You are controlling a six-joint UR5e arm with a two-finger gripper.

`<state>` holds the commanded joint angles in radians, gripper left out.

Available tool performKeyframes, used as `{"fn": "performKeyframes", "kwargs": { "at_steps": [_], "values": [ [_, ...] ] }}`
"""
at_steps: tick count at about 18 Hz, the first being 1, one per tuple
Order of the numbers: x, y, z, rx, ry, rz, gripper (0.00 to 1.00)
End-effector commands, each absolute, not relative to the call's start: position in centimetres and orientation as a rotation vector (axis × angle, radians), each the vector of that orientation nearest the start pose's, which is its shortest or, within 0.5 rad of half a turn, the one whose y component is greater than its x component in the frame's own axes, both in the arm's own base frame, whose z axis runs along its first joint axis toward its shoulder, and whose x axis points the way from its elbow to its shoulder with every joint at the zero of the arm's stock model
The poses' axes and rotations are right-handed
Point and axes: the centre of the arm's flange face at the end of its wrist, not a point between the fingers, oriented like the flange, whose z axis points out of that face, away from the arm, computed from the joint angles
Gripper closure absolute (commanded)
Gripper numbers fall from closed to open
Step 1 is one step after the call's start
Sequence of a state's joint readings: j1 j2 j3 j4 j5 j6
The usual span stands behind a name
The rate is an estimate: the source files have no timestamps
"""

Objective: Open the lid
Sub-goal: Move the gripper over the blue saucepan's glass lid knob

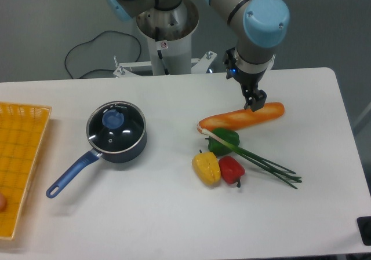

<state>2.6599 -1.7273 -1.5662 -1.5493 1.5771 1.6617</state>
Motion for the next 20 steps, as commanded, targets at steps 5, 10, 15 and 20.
{"fn": "performKeyframes", "kwargs": {
  "at_steps": [5, 10, 15, 20],
  "values": [
    [-39.5, 36.4, 40.7, -3.034, 0.713, -0.222, 0.00],
    [-36.2, 39.0, 40.4, -3.053, 0.679, -0.239, 0.00],
    [-32.3, 43.3, 38.1, -3.096, 0.586, -0.315, 0.00],
    [-29.9, 47.2, 36.1, -3.122, 0.398, -0.288, 0.00]
  ]
}}
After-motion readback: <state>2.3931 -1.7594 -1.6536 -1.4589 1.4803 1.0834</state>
